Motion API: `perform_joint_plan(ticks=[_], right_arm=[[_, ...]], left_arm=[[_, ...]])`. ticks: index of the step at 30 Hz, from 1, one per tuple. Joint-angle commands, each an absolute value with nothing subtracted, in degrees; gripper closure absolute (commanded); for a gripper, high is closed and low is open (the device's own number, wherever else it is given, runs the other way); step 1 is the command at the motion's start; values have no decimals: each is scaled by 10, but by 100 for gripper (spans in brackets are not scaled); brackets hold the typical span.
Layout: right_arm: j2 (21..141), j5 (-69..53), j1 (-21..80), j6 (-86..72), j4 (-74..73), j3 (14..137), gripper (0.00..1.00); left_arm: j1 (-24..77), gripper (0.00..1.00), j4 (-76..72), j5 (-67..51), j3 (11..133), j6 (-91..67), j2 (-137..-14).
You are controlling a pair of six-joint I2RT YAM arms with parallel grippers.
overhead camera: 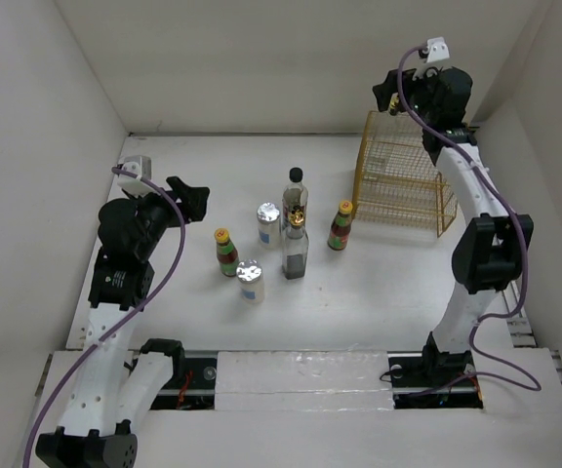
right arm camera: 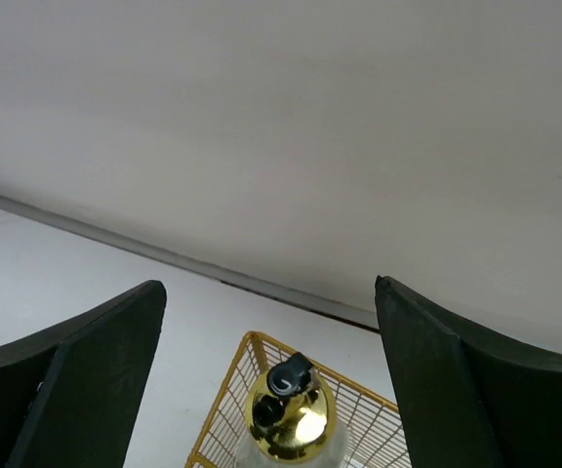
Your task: Organize the condiment bottles
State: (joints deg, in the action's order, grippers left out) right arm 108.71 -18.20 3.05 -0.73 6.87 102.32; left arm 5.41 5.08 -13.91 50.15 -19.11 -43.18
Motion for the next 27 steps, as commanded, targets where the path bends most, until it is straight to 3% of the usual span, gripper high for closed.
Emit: perform_joint_plan(ticks=[1,4,5,6,8,9,10,14,17,18,19,20,22,23,25,27], right_arm=[[1029,-167,34,-11,64,1063,6],[999,-156,39,-4,57,1049,6],[972,-156,40,-4,57,1029,23],[956,-156,40,-4,57,1014,45],[898,-169,65,-10,57,944,100],[877,-169,77,-11,57,915,100],[856,-169,111,-11,57,884,100],[732,-148,197,-11,97,706,99],[620,-106,255,-33,107,596,73],[592,-99,269,-33,112,573,62],[541,-98,280,-33,112,537,43],[519,-104,291,-28,101,520,34],[481,-133,317,-4,62,488,20],[481,-160,327,6,42,483,17],[481,-169,362,30,1,477,12],[502,-156,385,30,-6,472,8]], left_arm=[[51,27,27,-121,498,-200,-423],[51,41,27,-116,498,-200,-423],[51,50,27,-116,498,-200,-423],[51,67,27,-116,498,-206,-423],[51,80,27,-116,498,-206,-423],[51,86,32,-116,498,-206,-423],[51,96,33,-116,498,-206,-423],[51,100,33,-111,498,-206,-417],[51,100,38,-104,498,-206,-423],[51,100,38,-110,498,-206,-423],[51,100,38,-110,498,-206,-423],[51,99,38,-110,504,-206,-429],[51,83,38,-104,504,-206,-429],[51,63,38,-104,504,-206,-429],[51,45,38,-111,504,-206,-429],[46,34,33,-118,504,-206,-429]])
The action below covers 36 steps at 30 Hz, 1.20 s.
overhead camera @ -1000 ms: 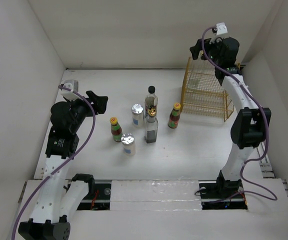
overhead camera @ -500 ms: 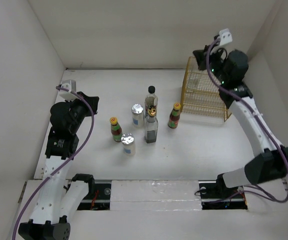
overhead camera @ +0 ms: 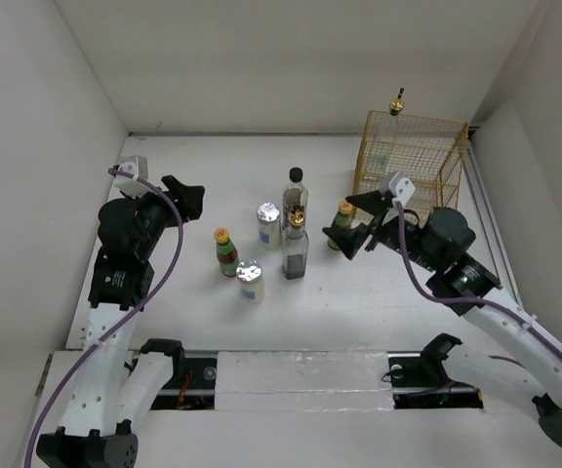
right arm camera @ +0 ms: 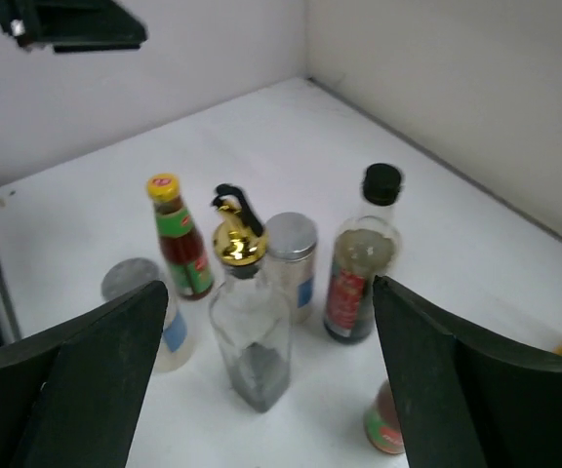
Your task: Organize the condiment bottles
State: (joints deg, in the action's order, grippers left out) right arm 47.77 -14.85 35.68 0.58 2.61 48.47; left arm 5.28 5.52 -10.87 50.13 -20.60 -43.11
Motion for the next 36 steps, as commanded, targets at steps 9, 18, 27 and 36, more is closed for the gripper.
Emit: perform_joint_plan(ticks=[9,18,27,36], right_arm=[[624,-97,450,29,98,498,6],[713,-42,475,30,216,502,8],[776,-32,486,18,277,497,23],[787,-16,491,13,325,482,52]], left_arm=[[46,31,27,-123,504,-206,-429],[46,31,27,-129,504,-206,-434],[46,31,27,-129,504,-206,-434],[46,31,21,-136,498,-206,-428]])
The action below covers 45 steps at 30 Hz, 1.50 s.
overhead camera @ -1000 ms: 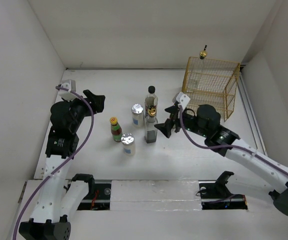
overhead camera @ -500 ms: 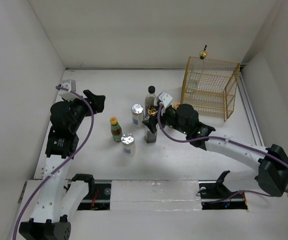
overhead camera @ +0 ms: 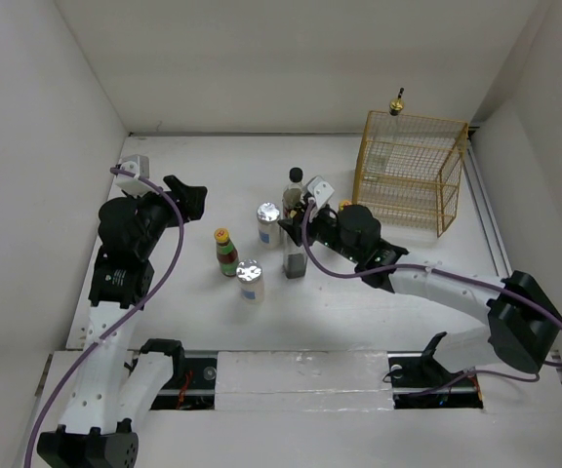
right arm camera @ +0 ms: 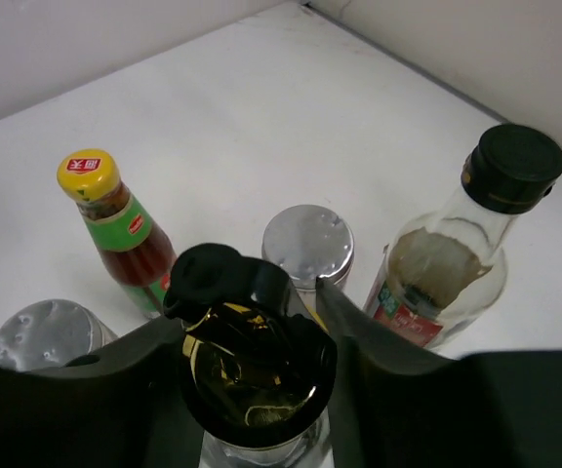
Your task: Organize the condiment bottles
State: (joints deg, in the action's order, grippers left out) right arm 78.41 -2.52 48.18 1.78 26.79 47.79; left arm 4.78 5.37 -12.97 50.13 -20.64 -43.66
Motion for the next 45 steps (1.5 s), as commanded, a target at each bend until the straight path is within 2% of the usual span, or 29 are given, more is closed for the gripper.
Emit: perform_joint_plan(ticks=[1,4,5,8,10,17,20,27,35,45], right_arm=[[787,-16,491,13,313,482,61],[780,3,504,8,307,475,77],[765,3,504,8,307,475,86],[717,23,519,3,287,483,97],[693,29,525,3,253,505,100],[647,68,530,4,93,693,100],[641,96,521,26,69,757,100],[670,40,378,49,34,869,100],[734,-28,158,43,8,959,100],[865,-78,25,36,11,1072,100]], left_arm=[[46,31,21,-136,498,-206,-428],[46,31,26,-136,498,-206,-428],[46,31,26,-136,498,-206,-428],[46,31,26,-136,498,-206,-428],[46,31,26,-141,498,-206,-428],[46,31,26,-135,498,-206,-421],[46,31,26,-135,498,-206,-421],[46,30,26,-141,498,-206,-421],[46,30,26,-135,498,-206,-421],[46,30,26,-135,498,-206,-421]])
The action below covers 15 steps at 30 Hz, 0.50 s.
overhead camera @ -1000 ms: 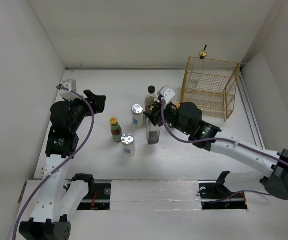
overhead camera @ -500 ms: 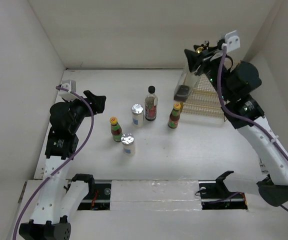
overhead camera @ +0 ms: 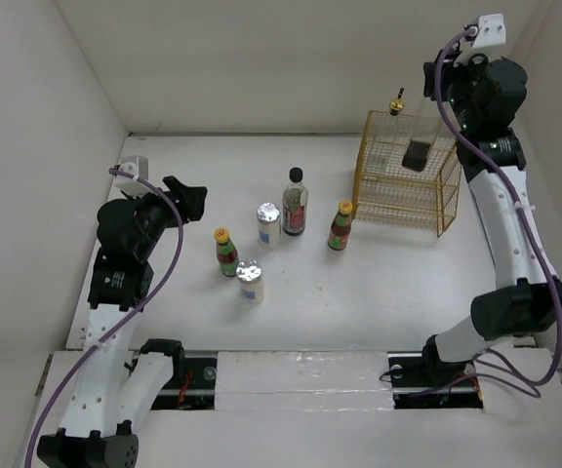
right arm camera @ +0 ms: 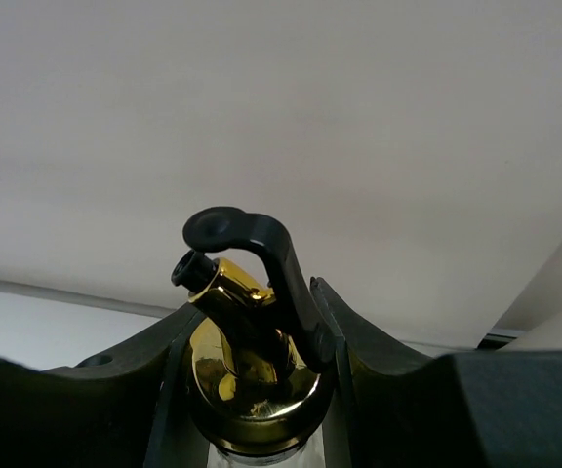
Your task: Organize the condiment bottles
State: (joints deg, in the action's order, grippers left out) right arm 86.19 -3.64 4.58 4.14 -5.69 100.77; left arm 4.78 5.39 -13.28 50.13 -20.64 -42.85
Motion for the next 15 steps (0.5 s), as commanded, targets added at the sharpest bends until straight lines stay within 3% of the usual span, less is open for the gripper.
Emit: perform_joint_plan(ticks=[1,15], right_arm=[[887,-84,19,45,11,1096,100],[1036,-260,-67,50,18,1249,100]], left_arm=[[46,30,26,-135,498,-206,-421],[46,30,26,-135,498,-206,-421]])
